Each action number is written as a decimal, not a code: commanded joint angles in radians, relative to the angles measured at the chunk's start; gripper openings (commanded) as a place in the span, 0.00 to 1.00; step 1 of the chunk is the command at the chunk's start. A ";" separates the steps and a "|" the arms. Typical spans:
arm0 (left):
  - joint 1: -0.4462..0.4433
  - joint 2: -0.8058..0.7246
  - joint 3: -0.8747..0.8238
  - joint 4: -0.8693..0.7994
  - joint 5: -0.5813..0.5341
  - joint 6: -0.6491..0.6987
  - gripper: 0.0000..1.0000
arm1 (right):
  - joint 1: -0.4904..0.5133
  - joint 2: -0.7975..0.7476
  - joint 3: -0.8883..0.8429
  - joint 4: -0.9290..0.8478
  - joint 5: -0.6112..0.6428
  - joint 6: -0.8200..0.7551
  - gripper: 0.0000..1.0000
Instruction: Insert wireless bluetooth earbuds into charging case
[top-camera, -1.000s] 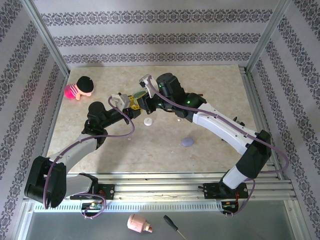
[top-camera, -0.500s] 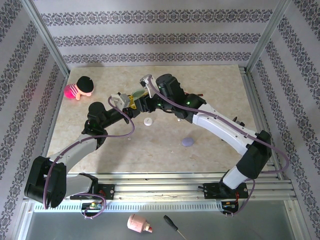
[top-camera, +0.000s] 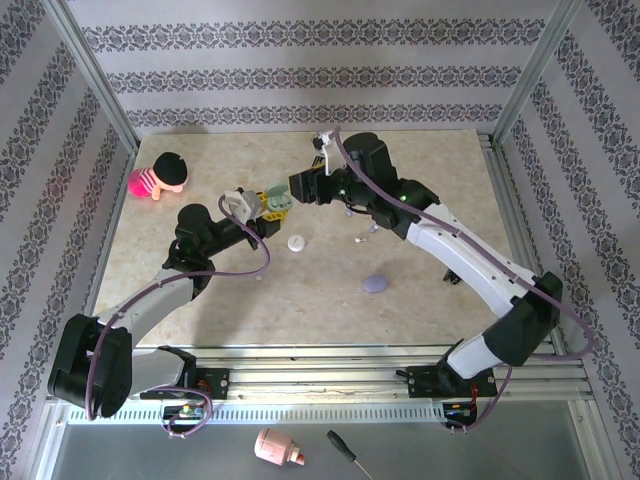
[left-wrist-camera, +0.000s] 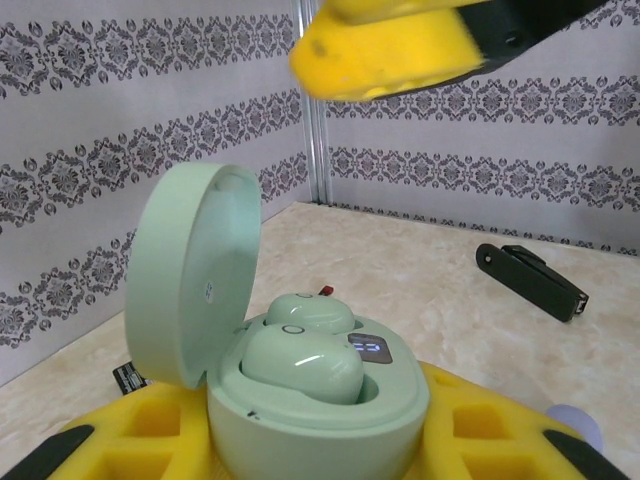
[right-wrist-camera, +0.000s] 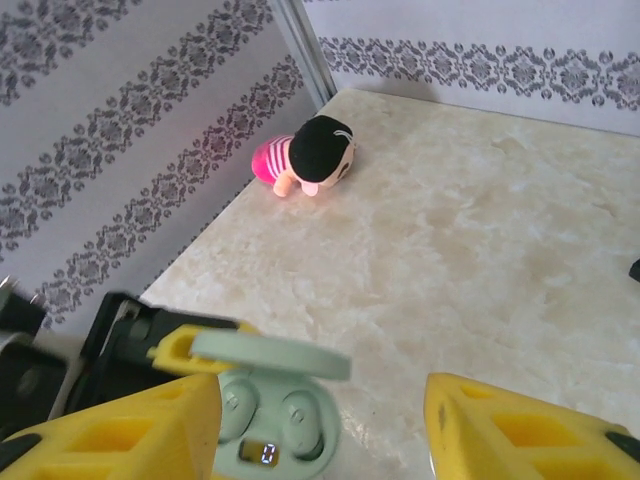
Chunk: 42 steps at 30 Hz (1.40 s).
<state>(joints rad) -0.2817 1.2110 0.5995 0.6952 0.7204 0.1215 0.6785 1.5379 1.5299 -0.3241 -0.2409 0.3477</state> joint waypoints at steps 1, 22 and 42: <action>-0.008 -0.029 0.002 -0.003 0.038 0.030 0.23 | -0.017 0.055 0.066 -0.026 -0.069 0.095 0.56; -0.009 -0.026 0.008 0.029 -0.016 -0.048 0.21 | -0.037 0.078 0.029 -0.038 -0.178 0.153 0.58; -0.015 0.105 0.048 0.376 -0.025 -0.279 0.20 | -0.178 -0.053 -0.411 0.755 -0.588 0.878 0.65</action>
<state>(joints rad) -0.2817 1.3029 0.6056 0.9306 0.6945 -0.0967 0.4995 1.4864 1.1278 0.2325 -0.7528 1.0912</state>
